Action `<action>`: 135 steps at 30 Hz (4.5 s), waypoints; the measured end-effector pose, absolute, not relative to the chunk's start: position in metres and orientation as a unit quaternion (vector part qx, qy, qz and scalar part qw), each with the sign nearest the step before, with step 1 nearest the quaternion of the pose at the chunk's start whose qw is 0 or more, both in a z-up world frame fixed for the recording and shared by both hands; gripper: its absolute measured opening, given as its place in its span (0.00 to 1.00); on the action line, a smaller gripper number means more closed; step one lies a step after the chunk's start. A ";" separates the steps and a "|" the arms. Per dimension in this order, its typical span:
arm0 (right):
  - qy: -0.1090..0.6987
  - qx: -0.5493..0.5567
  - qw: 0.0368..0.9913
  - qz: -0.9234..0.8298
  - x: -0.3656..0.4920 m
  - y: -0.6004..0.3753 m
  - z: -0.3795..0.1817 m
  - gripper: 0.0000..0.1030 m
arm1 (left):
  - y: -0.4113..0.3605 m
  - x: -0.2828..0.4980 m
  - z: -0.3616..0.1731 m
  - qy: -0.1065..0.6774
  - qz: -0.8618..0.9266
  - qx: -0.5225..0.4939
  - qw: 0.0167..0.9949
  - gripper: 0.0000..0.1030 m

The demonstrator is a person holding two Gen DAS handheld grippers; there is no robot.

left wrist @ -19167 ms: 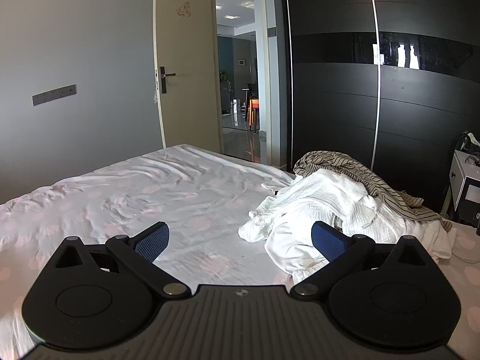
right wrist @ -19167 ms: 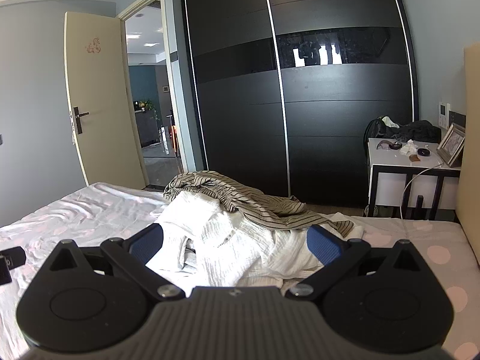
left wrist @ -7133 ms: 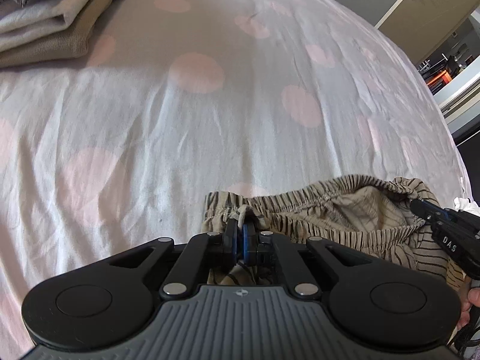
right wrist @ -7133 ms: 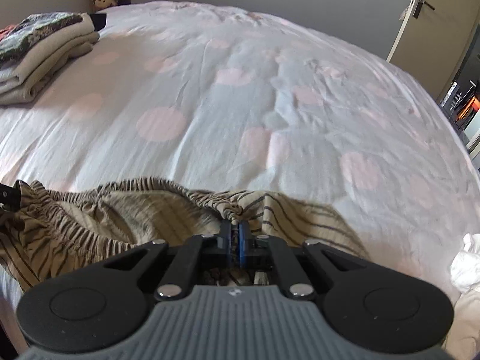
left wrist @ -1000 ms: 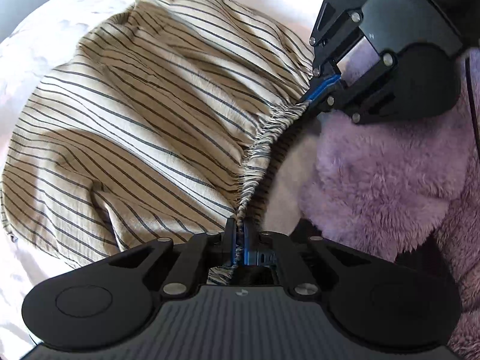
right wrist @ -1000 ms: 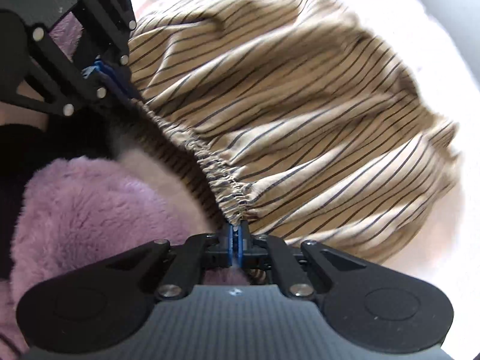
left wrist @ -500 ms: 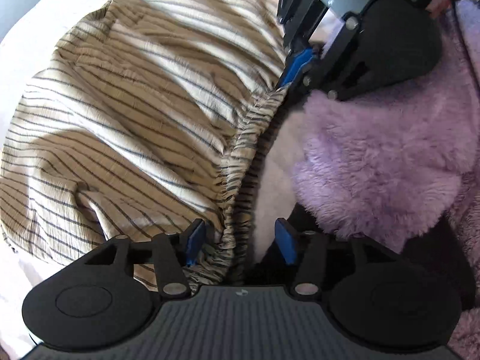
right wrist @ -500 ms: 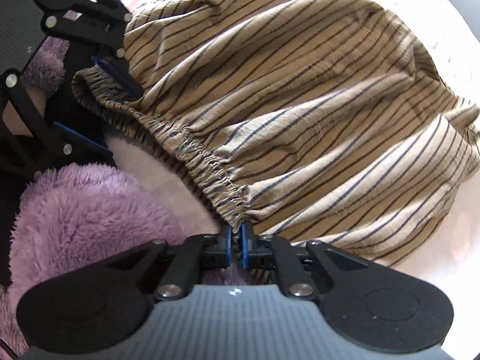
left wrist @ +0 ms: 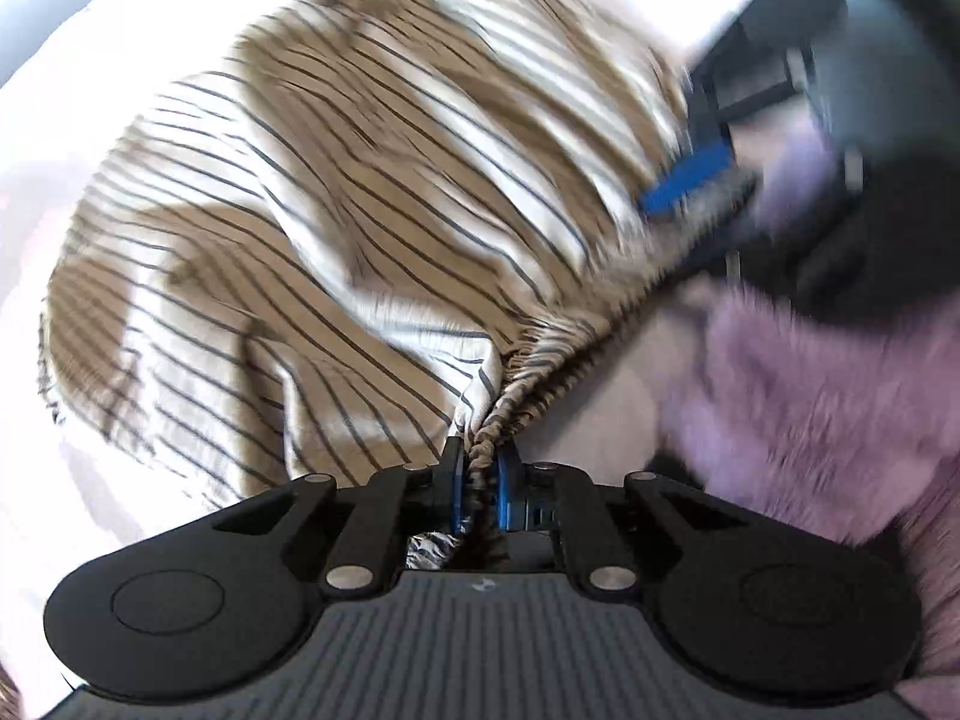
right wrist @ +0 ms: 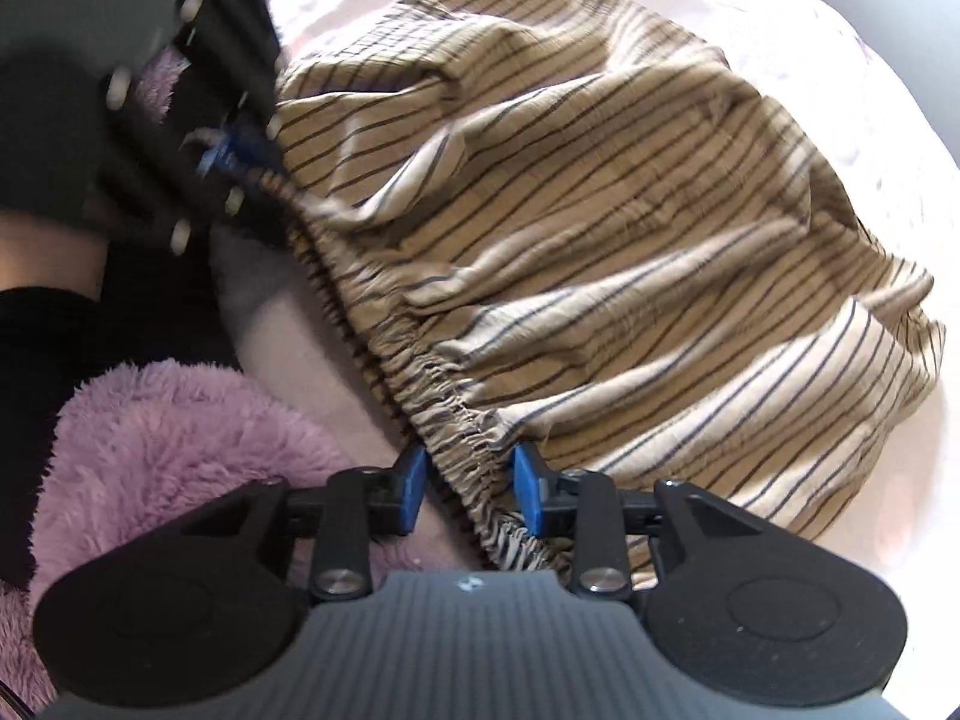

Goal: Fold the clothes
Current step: 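Hold the waistband with both tools and pull it taut along the garment, then lift the striped garment high by its waistband with both tools, then lower the garment onto the bed and open both tools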

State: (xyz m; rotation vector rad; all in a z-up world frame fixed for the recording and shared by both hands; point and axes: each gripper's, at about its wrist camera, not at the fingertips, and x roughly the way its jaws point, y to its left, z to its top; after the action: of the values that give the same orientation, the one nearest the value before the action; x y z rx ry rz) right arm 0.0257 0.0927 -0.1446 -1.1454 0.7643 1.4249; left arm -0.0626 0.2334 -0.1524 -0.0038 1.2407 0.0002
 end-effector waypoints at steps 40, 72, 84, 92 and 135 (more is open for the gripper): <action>0.306 -0.410 0.704 0.492 0.053 0.079 -0.140 0.14 | 0.269 -0.073 -0.136 0.602 0.045 -0.020 0.797 0.41; 0.226 -0.446 0.703 0.505 0.023 0.061 -0.127 0.15 | 0.264 -0.111 -0.114 0.541 0.095 0.038 0.835 0.07; 0.073 -0.399 0.789 0.462 0.001 0.044 -0.004 0.12 | 0.262 -0.130 0.022 0.396 0.155 0.091 0.901 0.07; -0.035 -0.346 0.844 0.407 -0.012 0.038 0.121 0.12 | 0.242 -0.151 0.158 0.266 0.197 0.182 0.926 0.07; -0.034 -0.438 0.811 0.386 0.106 0.137 0.025 0.12 | 0.301 -0.025 0.031 0.312 0.128 0.434 0.835 0.07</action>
State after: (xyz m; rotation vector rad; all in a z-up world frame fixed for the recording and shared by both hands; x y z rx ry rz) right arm 0.1061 0.1370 0.0252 -0.9346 -0.0718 0.8255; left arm -0.0250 0.3006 0.0307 0.9190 0.6615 0.2712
